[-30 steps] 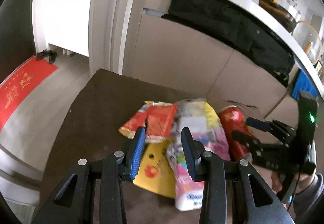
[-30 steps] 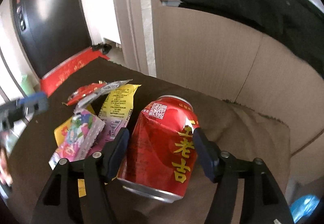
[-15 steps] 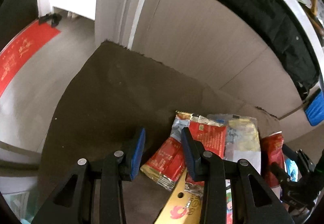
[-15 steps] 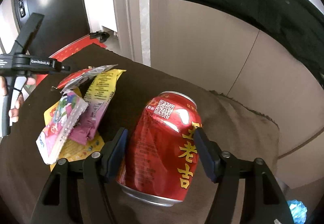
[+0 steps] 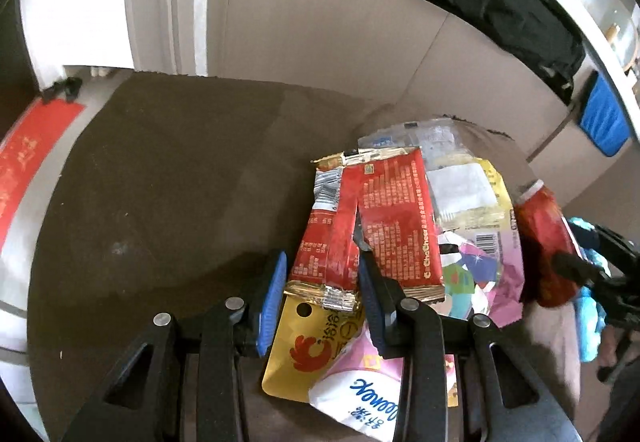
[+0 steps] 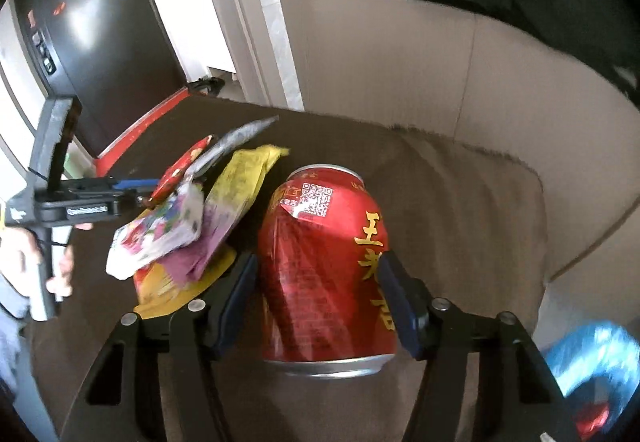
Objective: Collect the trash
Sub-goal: 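Grasp the red-gold snack bag with the left tool while the right tool grasps the red can, then lift and carry the snack bag and red can over the bin with both tools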
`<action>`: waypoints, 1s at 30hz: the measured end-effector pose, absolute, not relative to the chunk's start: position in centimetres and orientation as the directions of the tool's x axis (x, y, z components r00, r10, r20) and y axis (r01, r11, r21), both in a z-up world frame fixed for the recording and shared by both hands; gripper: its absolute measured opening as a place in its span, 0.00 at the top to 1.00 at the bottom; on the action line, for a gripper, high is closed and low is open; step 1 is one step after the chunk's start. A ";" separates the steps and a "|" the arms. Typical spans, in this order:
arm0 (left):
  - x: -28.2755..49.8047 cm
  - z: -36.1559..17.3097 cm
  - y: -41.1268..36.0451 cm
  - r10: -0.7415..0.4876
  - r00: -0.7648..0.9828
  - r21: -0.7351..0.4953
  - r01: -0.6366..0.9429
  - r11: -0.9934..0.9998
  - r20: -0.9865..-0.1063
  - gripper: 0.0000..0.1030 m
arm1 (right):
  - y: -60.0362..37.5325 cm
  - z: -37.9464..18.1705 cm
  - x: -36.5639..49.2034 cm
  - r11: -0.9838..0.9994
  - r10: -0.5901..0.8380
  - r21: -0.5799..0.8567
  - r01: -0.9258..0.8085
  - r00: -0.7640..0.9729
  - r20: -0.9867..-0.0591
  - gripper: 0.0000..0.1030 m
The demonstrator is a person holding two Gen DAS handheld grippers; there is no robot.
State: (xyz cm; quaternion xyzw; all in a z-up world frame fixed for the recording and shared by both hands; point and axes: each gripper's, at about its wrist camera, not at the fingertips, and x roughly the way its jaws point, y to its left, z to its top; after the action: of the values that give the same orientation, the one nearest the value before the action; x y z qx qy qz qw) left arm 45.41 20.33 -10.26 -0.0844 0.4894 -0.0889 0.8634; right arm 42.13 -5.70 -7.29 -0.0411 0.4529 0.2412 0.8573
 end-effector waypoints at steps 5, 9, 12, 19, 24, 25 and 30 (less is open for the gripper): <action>45.6 -10.2 20.4 -0.202 0.531 -0.251 -0.021 0.968 -0.823 0.68 | -5.6 -7.8 41.2 0.879 0.351 0.103 -0.465 0.486 -0.800 0.38; 43.2 -8.2 19.0 -0.101 0.593 -0.134 -0.012 0.991 -0.799 0.68 | -4.7 -7.8 40.1 0.873 0.291 0.013 -0.488 0.500 -0.816 0.38; 40.9 -6.1 18.1 -0.059 0.634 -0.089 -0.016 0.996 -0.771 0.69 | -4.9 -7.2 38.8 0.866 0.288 -0.018 -0.500 0.527 -0.800 0.51; 35.3 -2.3 16.7 -0.099 0.681 -0.105 0.032 0.994 -0.726 0.69 | -6.3 -6.1 36.9 0.866 0.325 0.034 -0.499 0.510 -0.796 0.64; 30.7 -2.0 15.3 -0.178 0.665 -0.174 0.073 0.982 -0.725 0.69 | -8.3 -5.8 34.2 0.863 0.368 0.094 -0.496 0.492 -0.789 0.66; 29.5 -2.2 15.2 -0.188 0.660 -0.183 0.077 0.980 -0.727 0.69 | -8.8 -5.5 33.4 0.860 0.380 0.103 -0.500 0.494 -0.782 0.81; 26.1 -3.9 12.9 -0.200 0.633 -0.186 0.090 0.978 -0.748 0.70 | -10.5 -4.8 30.1 0.843 0.429 0.138 -0.520 0.494 -0.756 0.96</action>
State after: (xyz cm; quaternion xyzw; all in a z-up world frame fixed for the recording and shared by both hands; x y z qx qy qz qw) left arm 26.08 12.87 -3.93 -0.0653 0.4205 -0.0806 0.9013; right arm 30.14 -10.46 -4.83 -0.0540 0.4209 0.2750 0.8627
